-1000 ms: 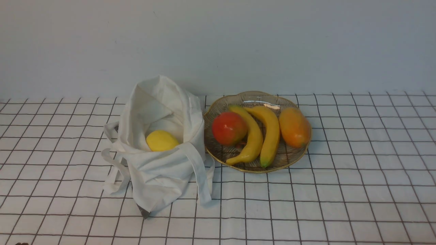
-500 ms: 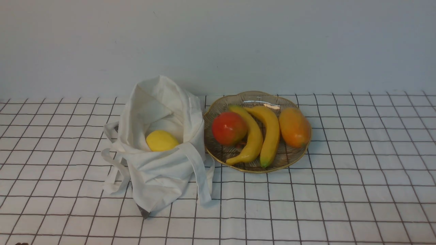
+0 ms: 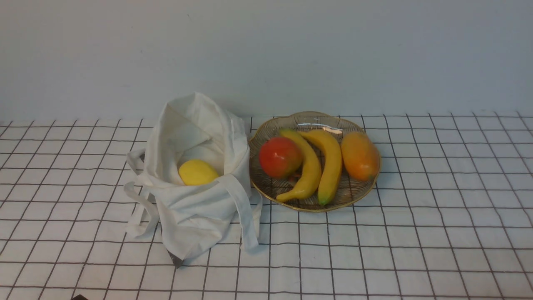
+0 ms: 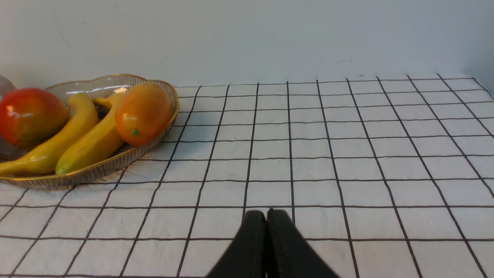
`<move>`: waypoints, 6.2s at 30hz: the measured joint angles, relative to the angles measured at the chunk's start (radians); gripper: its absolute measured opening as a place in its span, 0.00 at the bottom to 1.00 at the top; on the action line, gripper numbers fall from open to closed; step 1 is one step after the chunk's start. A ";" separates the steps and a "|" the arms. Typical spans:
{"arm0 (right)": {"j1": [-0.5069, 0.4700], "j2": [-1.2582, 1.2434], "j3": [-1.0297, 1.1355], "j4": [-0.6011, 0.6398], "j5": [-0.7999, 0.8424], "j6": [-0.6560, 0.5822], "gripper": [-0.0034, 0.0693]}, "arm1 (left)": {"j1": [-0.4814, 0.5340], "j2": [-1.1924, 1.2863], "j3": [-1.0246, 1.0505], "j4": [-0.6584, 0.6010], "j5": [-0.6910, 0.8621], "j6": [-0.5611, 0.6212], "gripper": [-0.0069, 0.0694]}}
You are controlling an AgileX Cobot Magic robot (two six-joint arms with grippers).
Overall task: Take the fruit out of the bag on the white checkered tablecloth and place them on the plate.
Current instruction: 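Reach into the bag and grasp the lemon with the left gripper, then move the lemon from the bag into the bowl with the left gripper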
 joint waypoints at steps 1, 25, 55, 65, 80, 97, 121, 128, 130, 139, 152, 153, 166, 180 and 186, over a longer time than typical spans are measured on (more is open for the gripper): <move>0.000 0.000 0.000 0.000 0.000 0.000 0.03 | 0.000 0.000 0.000 -0.004 0.000 0.014 0.08; 0.000 0.000 0.000 0.000 0.001 0.000 0.03 | -0.004 1.281 -1.135 0.522 0.780 0.466 0.08; 0.000 0.000 0.000 0.000 0.001 0.000 0.03 | -0.163 2.086 -1.748 0.680 0.667 -0.021 0.42; 0.000 0.000 0.000 0.000 0.001 0.000 0.03 | -0.163 2.136 -1.748 0.708 0.626 -0.260 0.88; 0.000 0.000 0.000 0.000 0.001 0.000 0.03 | -0.164 2.185 -1.769 0.734 0.637 -0.309 0.83; 0.000 0.000 0.000 0.000 0.001 0.000 0.03 | -0.164 2.194 -1.895 0.752 0.687 -0.304 0.82; 0.000 0.000 0.000 0.000 0.001 0.000 0.03 | -0.164 2.195 -1.896 0.663 0.628 -0.051 0.82; 0.000 0.000 0.000 0.000 0.001 0.000 0.03 | -0.164 2.195 -1.901 0.679 0.630 -0.029 0.92; 0.000 0.000 0.000 0.000 0.001 0.000 0.03 | -0.164 2.195 -1.908 0.679 0.630 -0.015 0.94; 0.000 0.000 0.000 0.000 0.001 0.000 0.03 | -0.165 2.196 -1.969 0.678 0.652 0.034 0.98; 0.000 0.000 0.000 0.000 0.001 0.000 0.03 | -0.183 2.298 -1.971 0.742 0.661 0.040 0.93; 0.000 0.000 0.000 0.000 0.001 0.000 0.03 | -0.183 2.298 -1.971 0.754 0.661 0.040 0.93; 0.000 0.000 0.000 0.000 0.001 0.000 0.03 | -0.183 2.304 -1.976 0.709 0.653 0.040 0.75; 0.000 0.000 0.000 0.000 0.001 0.000 0.03 | -0.184 2.222 -2.265 0.704 0.841 0.085 0.75; 0.000 0.000 0.000 0.000 0.001 0.000 0.03 | -0.231 2.240 -2.287 0.512 0.822 0.095 0.75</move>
